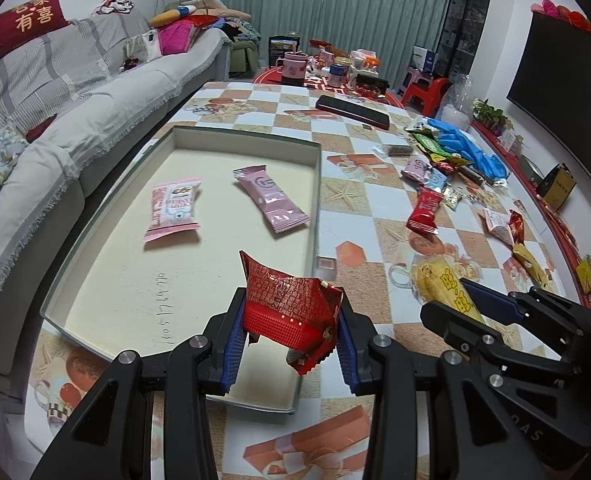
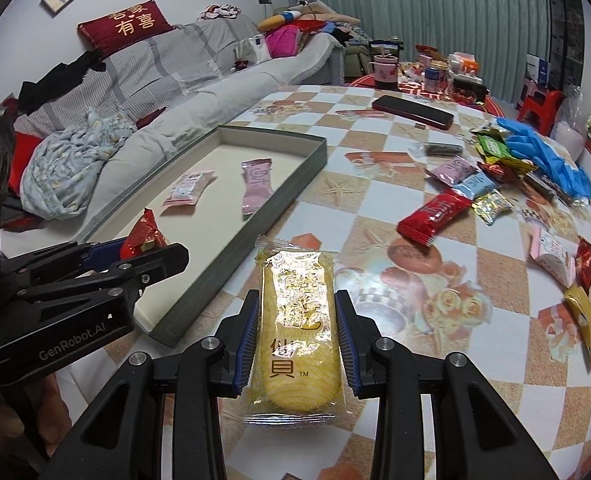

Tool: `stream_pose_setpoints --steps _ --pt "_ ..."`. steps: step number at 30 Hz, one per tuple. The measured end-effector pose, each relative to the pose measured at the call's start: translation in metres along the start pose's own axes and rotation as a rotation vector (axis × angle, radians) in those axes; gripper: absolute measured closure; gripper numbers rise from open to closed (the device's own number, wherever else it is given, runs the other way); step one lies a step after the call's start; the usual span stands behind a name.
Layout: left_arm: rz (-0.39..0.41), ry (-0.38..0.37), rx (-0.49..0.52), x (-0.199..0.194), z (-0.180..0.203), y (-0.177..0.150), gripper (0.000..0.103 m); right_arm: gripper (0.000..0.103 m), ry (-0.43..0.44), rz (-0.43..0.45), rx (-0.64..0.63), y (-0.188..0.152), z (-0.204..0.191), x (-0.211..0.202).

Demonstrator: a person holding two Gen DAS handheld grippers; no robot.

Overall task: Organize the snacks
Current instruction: 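Carry the red wrapper and yellow pack over the tray with both grippers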

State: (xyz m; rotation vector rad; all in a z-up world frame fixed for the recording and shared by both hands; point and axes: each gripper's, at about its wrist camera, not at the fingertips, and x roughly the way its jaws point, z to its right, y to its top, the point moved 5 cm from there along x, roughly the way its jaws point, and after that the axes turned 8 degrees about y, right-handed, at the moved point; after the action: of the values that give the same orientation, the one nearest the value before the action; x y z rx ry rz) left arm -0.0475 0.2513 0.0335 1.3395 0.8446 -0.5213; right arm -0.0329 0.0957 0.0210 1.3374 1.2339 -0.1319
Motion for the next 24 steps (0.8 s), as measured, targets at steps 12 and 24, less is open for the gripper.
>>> stream_pose_setpoints --steps 12,24 --pt "-0.015 0.052 -0.049 0.004 -0.042 0.002 0.060 0.065 0.049 -0.022 -0.082 0.019 -0.046 0.025" --pt "-0.078 0.103 -0.109 0.024 -0.084 0.000 0.060 0.065 0.061 -0.078 -0.120 0.028 -0.067 0.058"
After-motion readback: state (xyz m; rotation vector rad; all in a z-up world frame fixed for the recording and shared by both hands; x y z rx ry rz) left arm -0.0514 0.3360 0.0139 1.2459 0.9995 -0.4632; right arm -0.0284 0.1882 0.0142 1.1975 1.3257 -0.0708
